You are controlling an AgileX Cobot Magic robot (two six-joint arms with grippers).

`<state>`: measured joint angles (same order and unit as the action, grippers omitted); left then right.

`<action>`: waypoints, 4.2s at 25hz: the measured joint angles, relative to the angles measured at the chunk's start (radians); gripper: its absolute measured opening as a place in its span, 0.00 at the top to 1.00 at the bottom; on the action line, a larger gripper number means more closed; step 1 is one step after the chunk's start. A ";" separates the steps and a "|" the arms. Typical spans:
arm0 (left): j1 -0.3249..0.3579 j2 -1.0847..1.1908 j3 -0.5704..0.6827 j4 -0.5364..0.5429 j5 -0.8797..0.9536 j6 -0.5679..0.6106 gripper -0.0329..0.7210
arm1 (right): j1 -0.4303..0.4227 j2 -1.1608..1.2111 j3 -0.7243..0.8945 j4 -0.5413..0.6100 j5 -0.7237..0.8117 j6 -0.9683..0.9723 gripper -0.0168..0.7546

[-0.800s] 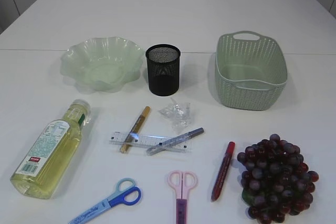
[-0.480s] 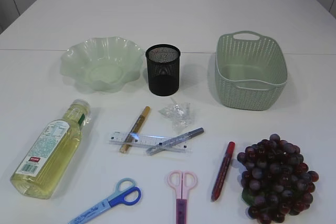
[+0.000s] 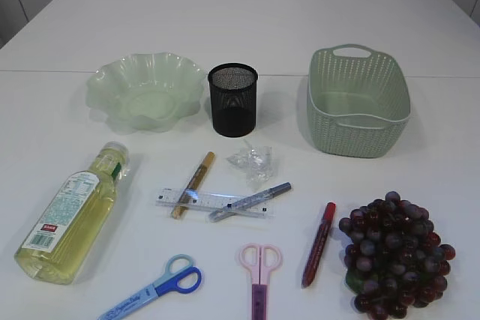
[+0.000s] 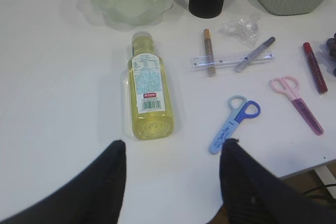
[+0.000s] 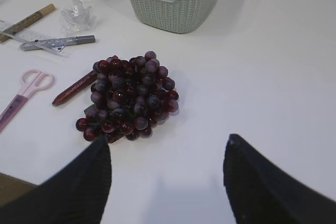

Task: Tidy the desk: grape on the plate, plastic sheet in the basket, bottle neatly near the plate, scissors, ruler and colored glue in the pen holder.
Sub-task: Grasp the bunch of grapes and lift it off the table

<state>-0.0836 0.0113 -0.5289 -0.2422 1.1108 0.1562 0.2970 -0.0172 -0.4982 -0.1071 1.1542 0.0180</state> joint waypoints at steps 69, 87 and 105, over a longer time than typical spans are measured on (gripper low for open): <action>0.000 0.510 -0.198 -0.223 -0.074 0.097 0.26 | 0.000 1.579 -0.310 0.175 -0.360 0.298 0.21; 0.000 0.510 -0.198 -0.223 -0.072 0.082 0.27 | 0.000 1.694 -0.427 0.089 -0.226 0.298 0.21; 0.000 0.510 -0.198 -0.223 -0.066 0.080 0.26 | 0.000 1.754 -0.431 0.079 -0.242 0.283 0.21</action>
<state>-0.0836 0.5211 -0.7265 -0.4656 1.0451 0.2361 0.2970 1.7367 -0.9294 -0.0285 0.9123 0.3014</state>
